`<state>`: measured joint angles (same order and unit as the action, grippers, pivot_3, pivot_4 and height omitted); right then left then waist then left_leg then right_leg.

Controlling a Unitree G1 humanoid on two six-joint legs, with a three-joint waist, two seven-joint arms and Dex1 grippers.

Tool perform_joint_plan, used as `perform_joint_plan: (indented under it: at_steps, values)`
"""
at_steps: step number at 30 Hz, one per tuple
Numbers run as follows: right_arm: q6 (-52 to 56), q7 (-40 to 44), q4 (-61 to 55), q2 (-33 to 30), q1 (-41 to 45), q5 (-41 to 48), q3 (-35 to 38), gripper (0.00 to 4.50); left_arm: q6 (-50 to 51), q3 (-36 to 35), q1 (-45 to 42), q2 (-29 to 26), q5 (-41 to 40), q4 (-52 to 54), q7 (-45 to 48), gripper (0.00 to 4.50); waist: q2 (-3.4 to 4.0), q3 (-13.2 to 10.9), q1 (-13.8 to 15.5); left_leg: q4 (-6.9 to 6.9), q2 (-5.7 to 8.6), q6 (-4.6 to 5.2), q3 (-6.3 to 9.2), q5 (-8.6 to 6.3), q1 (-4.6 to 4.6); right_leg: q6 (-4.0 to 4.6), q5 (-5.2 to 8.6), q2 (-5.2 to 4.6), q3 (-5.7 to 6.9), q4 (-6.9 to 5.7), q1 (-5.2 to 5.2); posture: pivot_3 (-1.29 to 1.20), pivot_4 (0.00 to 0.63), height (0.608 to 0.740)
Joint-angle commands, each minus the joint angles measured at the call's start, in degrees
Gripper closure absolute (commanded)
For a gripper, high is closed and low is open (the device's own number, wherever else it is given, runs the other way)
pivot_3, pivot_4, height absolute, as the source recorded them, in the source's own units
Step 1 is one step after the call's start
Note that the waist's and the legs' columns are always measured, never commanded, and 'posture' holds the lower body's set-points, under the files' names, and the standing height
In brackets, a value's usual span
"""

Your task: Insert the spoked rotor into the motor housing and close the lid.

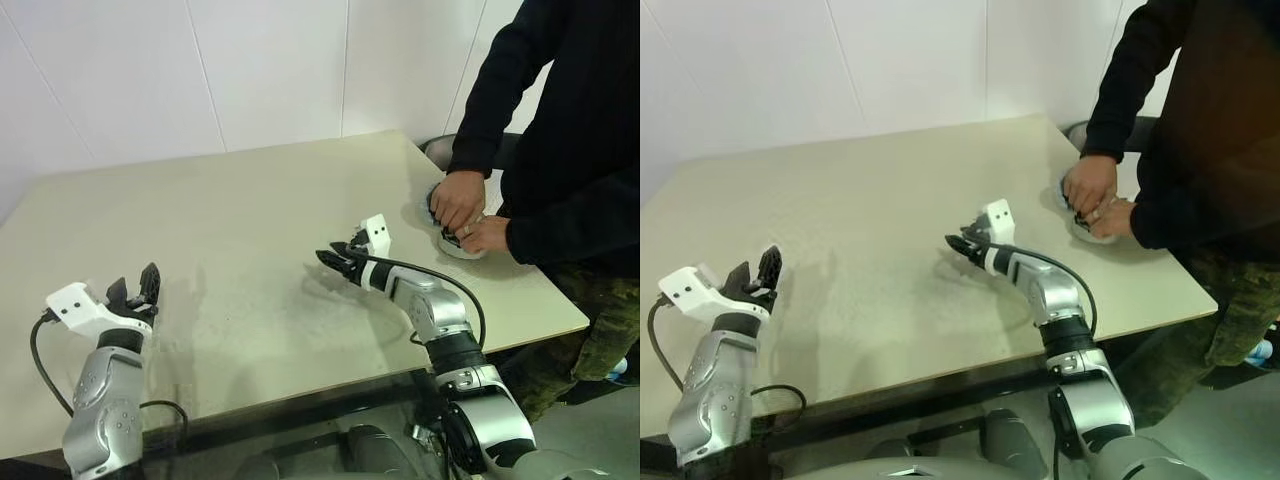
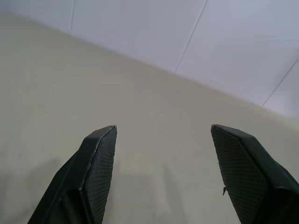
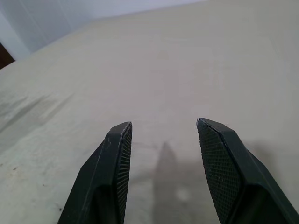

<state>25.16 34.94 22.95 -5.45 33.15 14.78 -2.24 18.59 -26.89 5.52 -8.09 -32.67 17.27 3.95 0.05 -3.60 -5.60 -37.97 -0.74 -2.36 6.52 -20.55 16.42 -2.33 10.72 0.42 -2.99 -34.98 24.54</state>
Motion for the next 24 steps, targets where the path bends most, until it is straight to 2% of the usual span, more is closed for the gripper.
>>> perform_joint_plan:
  at_steps: [1, 14, 17, 20, 24]
  values:
    - [-0.49, -1.03, -0.68, 1.80, 1.57, 0.41, -0.17, 2.25, 0.08, 0.97, -1.70, -0.30, 0.81, 1.82, -1.60, 1.06, -0.02, -0.01, 0.01, 0.00, 0.00, 0.00, 0.00, 0.00, 0.00, 0.00, 0.00, 0.00, 0.00, 0.00, 0.00, 0.00, 0.000, 0.740]
    - [-3.96, -7.03, -1.10, 2.85, 0.97, -0.79, 1.85, 2.25, 2.06, 5.34, -3.77, -1.29, -0.32, 2.86, 0.83, 1.06, -0.01, -0.01, 0.04, 0.32, 0.00, 0.00, 0.00, 0.00, 0.17, -0.01, -0.01, -0.01, 0.00, 0.61, 0.00, 0.00, 0.000, 0.740]
    - [-5.96, -10.67, -0.89, 3.13, 0.27, -2.22, 2.23, 2.25, 2.38, 5.36, -5.02, -1.66, -0.22, 1.90, 0.75, 1.06, -0.01, -0.01, 0.14, 0.47, 0.00, 0.00, 0.00, 0.00, 0.15, -0.01, -0.01, -0.01, 0.00, 0.70, 0.00, 0.00, 0.000, 0.740]
    - [-9.95, -15.87, -1.68, 3.45, -0.03, -4.48, 2.88, 2.25, 2.75, 5.91, -6.19, -1.93, -0.19, 1.58, 1.01, 1.06, -0.01, -0.01, 0.13, 0.63, 0.00, 0.00, 0.00, 0.00, 0.11, -0.01, -0.01, -0.02, 0.00, 0.76, 0.00, 0.00, 0.000, 0.740]
    - [-20.44, -32.22, -1.19, 0.49, -1.19, -17.50, 1.07, 2.25, 2.58, 6.36, -7.27, -1.39, 0.36, 1.24, 0.48, 1.06, -0.01, -0.01, 0.19, 0.73, -0.01, -0.01, 0.00, 0.00, 0.14, -0.01, -0.02, -0.03, -0.01, 0.86, 0.01, 0.00, 0.000, 0.740]
